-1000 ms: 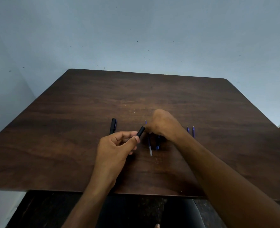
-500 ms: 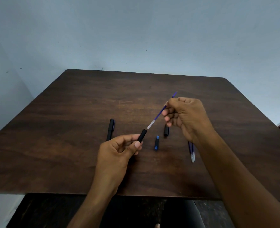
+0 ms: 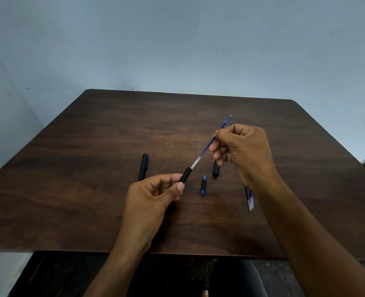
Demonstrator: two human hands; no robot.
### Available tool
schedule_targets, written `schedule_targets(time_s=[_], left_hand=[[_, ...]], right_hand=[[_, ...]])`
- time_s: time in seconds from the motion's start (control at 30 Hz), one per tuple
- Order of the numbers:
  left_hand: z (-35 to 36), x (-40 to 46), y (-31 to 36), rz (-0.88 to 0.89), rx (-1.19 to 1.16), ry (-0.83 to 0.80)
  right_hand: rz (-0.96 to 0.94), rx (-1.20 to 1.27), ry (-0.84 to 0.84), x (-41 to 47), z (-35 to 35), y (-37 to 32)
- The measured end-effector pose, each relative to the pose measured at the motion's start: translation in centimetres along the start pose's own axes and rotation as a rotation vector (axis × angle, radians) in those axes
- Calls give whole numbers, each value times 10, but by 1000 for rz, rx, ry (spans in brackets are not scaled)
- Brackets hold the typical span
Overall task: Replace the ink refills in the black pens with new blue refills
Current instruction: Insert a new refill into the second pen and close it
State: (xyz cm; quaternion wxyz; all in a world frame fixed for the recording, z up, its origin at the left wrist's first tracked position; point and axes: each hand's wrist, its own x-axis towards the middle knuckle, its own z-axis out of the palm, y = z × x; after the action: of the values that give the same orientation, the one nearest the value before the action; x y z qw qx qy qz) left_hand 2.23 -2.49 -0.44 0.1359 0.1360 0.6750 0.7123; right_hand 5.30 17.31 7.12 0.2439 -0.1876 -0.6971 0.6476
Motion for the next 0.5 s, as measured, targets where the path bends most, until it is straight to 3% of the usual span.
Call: schedule_targets(time_s=[0.5], left_hand=[[-2, 2, 0, -4, 74, 3]], right_hand=[[-19, 5, 0, -2, 0, 4]])
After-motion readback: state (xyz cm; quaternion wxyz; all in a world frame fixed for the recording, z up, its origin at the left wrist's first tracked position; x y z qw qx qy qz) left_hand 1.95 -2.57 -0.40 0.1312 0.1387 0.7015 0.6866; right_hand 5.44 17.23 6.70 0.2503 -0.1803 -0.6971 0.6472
